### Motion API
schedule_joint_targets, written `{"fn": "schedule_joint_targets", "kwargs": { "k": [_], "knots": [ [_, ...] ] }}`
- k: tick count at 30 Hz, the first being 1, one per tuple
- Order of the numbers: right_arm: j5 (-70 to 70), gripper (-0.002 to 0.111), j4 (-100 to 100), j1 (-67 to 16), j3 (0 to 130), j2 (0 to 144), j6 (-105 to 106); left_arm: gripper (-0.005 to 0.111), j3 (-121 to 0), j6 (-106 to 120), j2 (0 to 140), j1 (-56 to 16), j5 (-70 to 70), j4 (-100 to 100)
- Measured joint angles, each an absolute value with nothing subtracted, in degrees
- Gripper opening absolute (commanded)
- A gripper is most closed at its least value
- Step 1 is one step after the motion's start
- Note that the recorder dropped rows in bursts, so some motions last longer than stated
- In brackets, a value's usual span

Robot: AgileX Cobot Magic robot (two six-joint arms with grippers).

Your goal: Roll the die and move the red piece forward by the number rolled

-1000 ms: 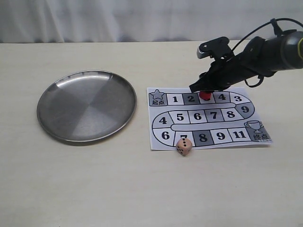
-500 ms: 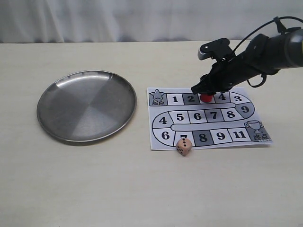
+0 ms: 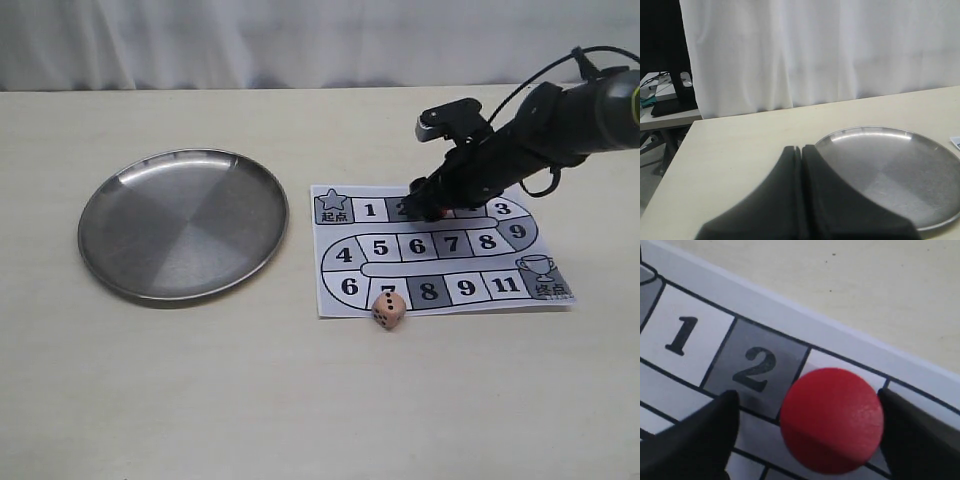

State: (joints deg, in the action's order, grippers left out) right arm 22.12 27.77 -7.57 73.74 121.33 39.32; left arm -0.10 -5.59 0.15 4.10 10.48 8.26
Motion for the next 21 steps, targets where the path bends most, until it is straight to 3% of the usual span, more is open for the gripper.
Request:
{"fn": "schedule_joint_targets", "kwargs": {
  "k": [9, 11, 14, 15, 17, 21],
  "knots": [
    [20.8, 0.084, 27.8, -7.6, 73.7, 109.5, 37.9, 0.0, -0.1, -5.6, 0.1, 4.1, 10.5, 8.3],
    [20.9, 0.073, 27.8, -7.6, 73.7, 104.2, 37.9, 0.0, -0.1, -5.6, 0.1, 4.1, 10.5, 8.3],
    [22.5, 0.046, 26.9, -7.6, 73.8, 96.0, 37.9, 0.0, -0.1, -5.6, 0.1, 4.1, 10.5, 8.3],
    [23.0, 0.025, 26.7, -7.6, 73.8, 93.9, 37.9, 0.0, -0.1, -5.6, 0.1, 4.1, 10.5, 8.3],
    [24.0, 0.005, 26.7, -7.5, 72.5, 87.4, 37.9, 0.0, -0.1, -5.6, 0.1, 4.1, 10.5, 8.3],
    [19.2, 0.005, 28.6, -7.5, 60.5, 75.7, 37.9, 0.0, -0.1, -5.6, 0.1, 4.1, 10.5, 8.3]
  ]
}}
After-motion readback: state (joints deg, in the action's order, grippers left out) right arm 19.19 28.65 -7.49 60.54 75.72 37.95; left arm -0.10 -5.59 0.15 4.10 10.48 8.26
